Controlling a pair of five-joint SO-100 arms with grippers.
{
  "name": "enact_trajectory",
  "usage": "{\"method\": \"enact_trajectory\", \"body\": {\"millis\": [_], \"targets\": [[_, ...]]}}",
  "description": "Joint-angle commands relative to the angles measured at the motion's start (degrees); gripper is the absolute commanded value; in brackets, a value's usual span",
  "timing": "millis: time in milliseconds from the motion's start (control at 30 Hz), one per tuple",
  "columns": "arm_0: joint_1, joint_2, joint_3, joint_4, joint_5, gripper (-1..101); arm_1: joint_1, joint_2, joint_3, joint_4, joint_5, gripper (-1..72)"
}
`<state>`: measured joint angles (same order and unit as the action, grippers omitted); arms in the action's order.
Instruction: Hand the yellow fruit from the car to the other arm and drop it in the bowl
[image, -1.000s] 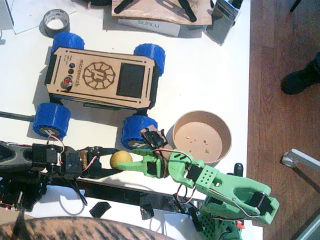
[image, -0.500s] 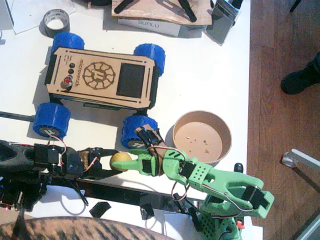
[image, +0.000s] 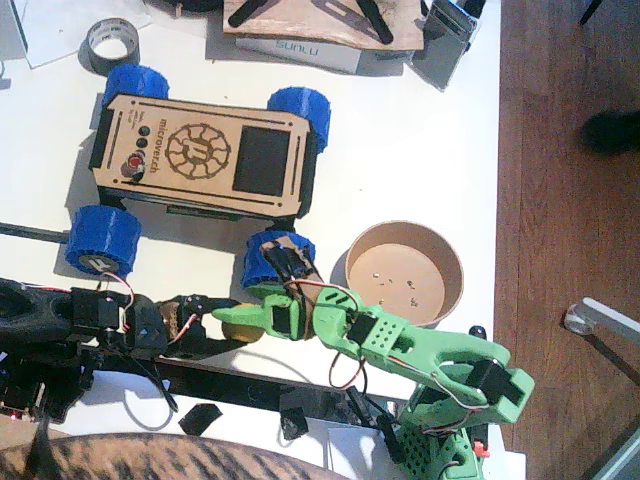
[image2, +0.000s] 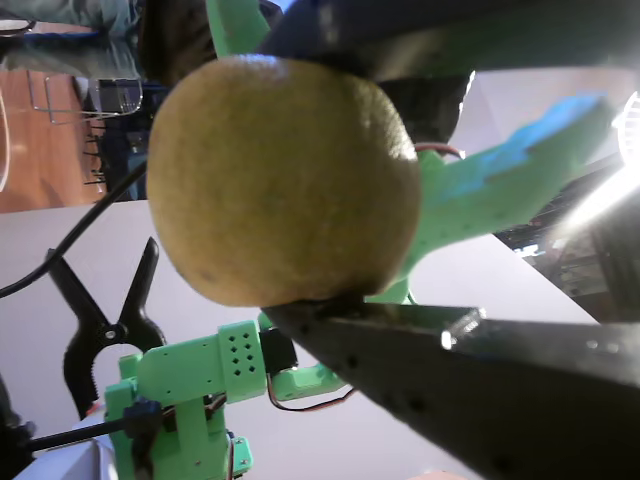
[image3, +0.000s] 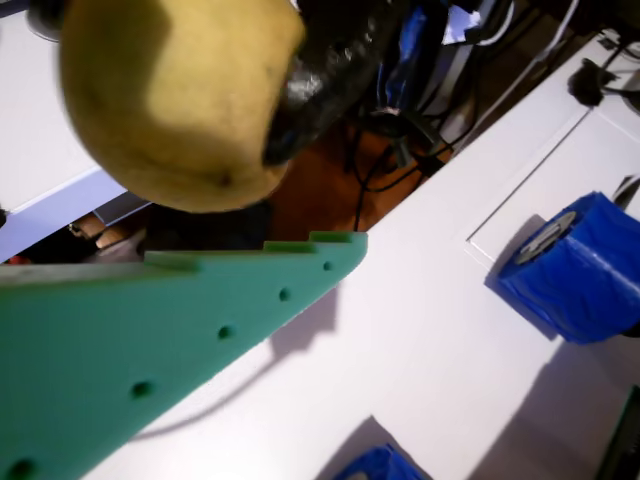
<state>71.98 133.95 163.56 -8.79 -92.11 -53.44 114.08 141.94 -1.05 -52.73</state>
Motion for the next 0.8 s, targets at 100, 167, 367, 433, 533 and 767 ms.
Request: {"method": "enact_trajectory", "body": {"millis": [100,167,367,433,533,767], "targets": [[-0.09,0.26,-0.79,-2.20,-0.79,0,-0.62,-1.58,-4.48,-1.41,3.34,37.6],[-0.09,0.26,-0.79,-2.20,-0.79,0,-1.14,-2.37,-4.75,-1.41,4.48,37.5],[-0.18,0.18,-0.79,-2.81,-0.79,0,-2.72,-3.34,-5.36,-0.53,7.21,37.2],[-0.26,0.18,-0.79,-3.08,-0.79,0,-3.34,-3.69,-5.62,-0.18,8.09,37.2],[-0.26,0.18,-0.79,-3.43,-0.79,0,-4.13,-4.22,-5.98,0.35,9.05,37.0],[-0.26,0.18,-0.79,-3.60,-0.79,0,-5.19,-4.83,-6.86,3.60,5.19,25.6]]}}
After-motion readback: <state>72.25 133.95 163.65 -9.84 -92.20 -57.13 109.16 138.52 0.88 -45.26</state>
